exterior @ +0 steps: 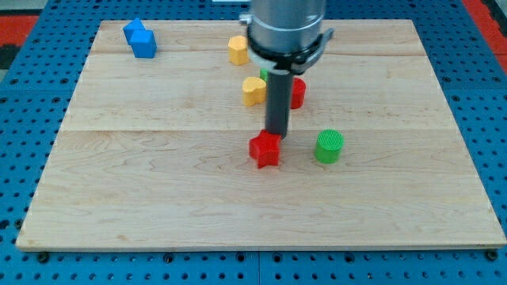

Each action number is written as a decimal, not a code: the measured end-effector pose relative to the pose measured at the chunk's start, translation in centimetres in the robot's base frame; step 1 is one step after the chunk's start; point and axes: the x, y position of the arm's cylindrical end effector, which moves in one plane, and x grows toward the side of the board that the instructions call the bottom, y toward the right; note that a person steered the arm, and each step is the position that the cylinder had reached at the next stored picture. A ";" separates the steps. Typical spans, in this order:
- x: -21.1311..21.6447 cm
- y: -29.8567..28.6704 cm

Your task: Push the red star to the left center of the board

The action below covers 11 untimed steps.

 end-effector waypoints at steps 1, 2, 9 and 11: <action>3.6 2.6; 3.9 -5.3; 6.9 -23.5; -0.7 -26.4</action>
